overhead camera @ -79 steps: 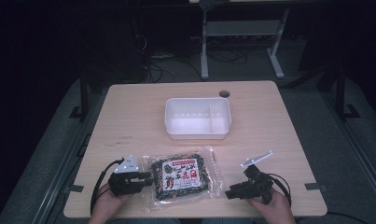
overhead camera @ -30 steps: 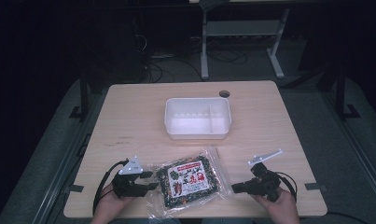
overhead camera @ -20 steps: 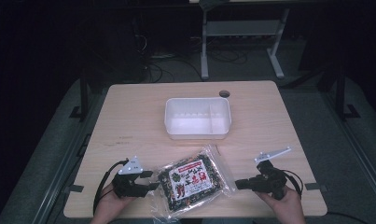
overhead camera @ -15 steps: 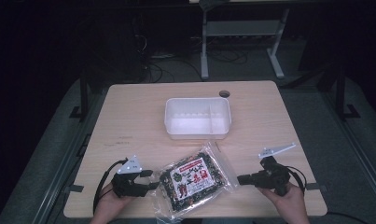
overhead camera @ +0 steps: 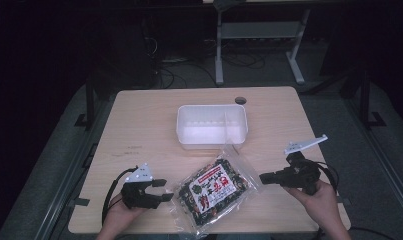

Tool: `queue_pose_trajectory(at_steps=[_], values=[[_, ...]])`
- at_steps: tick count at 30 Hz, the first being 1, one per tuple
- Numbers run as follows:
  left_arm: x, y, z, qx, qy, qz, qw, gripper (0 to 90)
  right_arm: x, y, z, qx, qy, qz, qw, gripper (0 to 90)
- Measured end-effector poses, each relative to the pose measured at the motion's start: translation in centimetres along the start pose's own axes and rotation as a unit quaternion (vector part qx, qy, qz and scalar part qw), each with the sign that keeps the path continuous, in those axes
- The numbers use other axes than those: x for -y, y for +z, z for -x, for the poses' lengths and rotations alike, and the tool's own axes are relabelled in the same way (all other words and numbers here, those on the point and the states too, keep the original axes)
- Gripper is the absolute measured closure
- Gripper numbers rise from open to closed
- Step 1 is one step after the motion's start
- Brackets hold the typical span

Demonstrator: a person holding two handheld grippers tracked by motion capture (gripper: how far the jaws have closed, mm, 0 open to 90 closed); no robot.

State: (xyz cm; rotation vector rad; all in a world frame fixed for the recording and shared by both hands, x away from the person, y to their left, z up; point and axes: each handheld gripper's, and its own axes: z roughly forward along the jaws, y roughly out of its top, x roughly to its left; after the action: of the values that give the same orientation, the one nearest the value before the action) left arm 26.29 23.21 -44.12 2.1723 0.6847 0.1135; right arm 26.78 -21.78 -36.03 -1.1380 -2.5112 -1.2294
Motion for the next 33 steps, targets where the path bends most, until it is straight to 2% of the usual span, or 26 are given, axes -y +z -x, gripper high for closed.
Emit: queue_pose_trajectory(at_steps=[6,8,13,14,15,16,17,18,19,20,21,22,24,27,30,32,33], values=[[-0.6,-0.1,0.1,0.013,-0.003,0.01,0.9999,38.0,-1.3,-0.9,-0.7,-0.002,-0.016,-0.008,0.9998,90.0],[-1.0,-0.1,0.0,0.026,-0.007,0.016,0.9995,36.7,-1.8,-1.1,-0.8,-0.002,-0.023,-0.008,0.9997,90.0],[-1.7,0.1,-0.4,0.028,-0.002,0.017,0.9995,34.4,-3.2,-2.0,-0.7,-0.001,-0.03,-0.007,0.9995,90.0],[-1.9,0.2,-0.5,0.029,-0.003,0.018,0.9994,33.5,-4.0,-2.4,-0.7,0.0,-0.037,-0.006,0.9993,90.0],[-2.0,0.2,-0.6,0.031,-0.006,0.019,0.9993,33.5,-4.0,-2.4,-0.7,0.0,-0.037,-0.006,0.9993,90.0],[-2.2,0.2,-0.8,0.034,-0.009,0.024,0.9991,33.2,-4.9,-2.8,-0.8,0.005,-0.044,-0.006,0.999,90.0],[-2.2,0.2,-0.8,0.034,-0.009,0.024,0.9991,33.1,-4.9,-2.8,-0.8,0.005,-0.044,-0.006,0.999,90.0],[-2.3,0.2,-0.9,0.036,-0.009,0.024,0.999,32.8,-6.0,-3.1,-1.0,0.01,-0.052,-0.006,0.9986,90.0],[-2.4,0.2,-1.0,0.037,-0.013,0.027,0.9989,32.8,-6.0,-3.1,-1.0,0.01,-0.052,-0.006,0.9986,90.0],[-2.5,0.2,-1.1,0.039,-0.012,0.028,0.9988,32.5,-7.1,-3.4,-1.4,0.015,-0.064,-0.006,0.9979,90.0],[-2.6,0.1,-1.1,0.04,-0.015,0.033,0.9985,32.5,-7.1,-3.4,-1.4,0.015,-0.064,-0.006,0.9979,90.0],[-2.7,0.1,-1.2,0.044,-0.016,0.035,0.9983,32.0,-8.1,-3.6,-1.7,0.018,-0.073,-0.003,0.9971,90.0],[-3.0,0.2,-1.3,0.048,-0.019,0.041,0.9978,31.5,-8.6,-3.7,-1.9,0.02,-0.078,-0.002,0.9968,90.0],[-3.5,0.7,-1.6,0.065,-0.025,0.041,0.9967,28.1,-9.9,-3.3,-2.6,0.023,-0.093,-0.01,0.9954,90.0],[-4.0,1.7,-1.8,0.084,-0.029,0.037,0.9954,26.0,-10.4,-3.0,-2.6,0.019,-0.094,-0.013,0.9953,90.0],[-4.4,2.9,-2.3,0.104,-0.041,0.037,0.9931,25.8,-10.4,-2.9,-2.5,0.018,-0.093,-0.015,0.9954,90.0],[-4.4,2.9,-2.3,0.104,-0.041,0.037,0.9931,25.2,-10.4,-2.9,-2.5,0.018,-0.093,-0.015,0.9954,90.0]])
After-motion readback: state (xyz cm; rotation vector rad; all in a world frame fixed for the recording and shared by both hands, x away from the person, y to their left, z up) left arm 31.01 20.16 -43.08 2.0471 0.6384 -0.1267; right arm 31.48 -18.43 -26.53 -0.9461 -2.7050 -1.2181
